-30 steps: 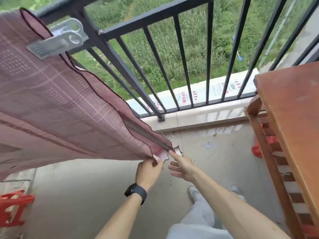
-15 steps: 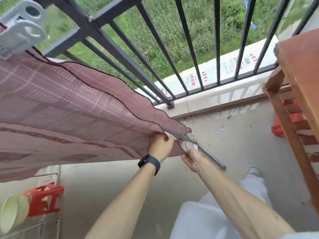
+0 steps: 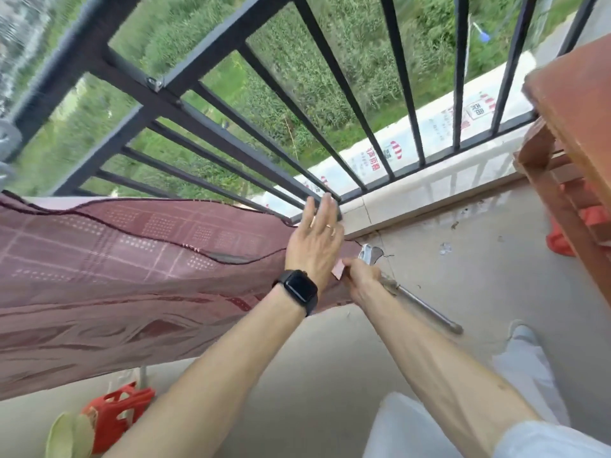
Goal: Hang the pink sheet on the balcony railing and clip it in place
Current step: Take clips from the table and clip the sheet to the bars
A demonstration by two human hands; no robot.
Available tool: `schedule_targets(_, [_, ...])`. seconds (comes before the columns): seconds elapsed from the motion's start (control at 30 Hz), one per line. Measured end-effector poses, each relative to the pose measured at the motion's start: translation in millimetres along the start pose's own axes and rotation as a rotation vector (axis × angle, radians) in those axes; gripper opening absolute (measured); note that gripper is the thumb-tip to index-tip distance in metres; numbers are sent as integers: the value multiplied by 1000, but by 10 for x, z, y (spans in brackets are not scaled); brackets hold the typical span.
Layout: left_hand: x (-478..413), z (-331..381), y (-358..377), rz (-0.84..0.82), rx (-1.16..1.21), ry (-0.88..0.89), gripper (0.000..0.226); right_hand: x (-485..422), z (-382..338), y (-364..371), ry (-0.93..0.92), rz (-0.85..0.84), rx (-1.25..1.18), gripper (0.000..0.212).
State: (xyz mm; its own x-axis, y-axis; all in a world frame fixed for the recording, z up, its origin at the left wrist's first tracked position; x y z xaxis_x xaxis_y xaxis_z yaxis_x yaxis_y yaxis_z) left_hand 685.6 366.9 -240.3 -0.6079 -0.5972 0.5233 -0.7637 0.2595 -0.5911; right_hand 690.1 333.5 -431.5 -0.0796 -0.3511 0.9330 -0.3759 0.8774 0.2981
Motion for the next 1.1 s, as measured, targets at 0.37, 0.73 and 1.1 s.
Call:
schedule_targets(0.37, [-180, 12, 54, -278, 204, -11, 31, -379, -23, -24, -32, -45, 144, 35])
schedule_targets(0.73, [-148, 179, 101, -302, 48, 132, 35, 38, -256, -796, -476, -34, 956, 27])
schedule_targets(1.1, [-137, 153, 183, -289, 107, 153, 33, -333, -10, -552, -837, -221, 1391, 35])
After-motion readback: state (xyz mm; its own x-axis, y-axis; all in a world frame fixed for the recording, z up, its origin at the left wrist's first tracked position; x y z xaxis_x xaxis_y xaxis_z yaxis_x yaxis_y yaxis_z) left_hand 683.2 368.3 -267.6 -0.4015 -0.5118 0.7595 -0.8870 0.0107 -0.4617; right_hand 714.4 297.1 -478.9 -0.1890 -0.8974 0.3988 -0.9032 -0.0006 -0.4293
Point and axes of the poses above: each hand's wrist, its own x-axis away from the middle knuckle, its own y-axis out of the palm, z = x × y, the point moved 2 cm from there along -x, towards the middle knuckle, and after that the axes turned 4 degrees about x, right-handed, at the moved point
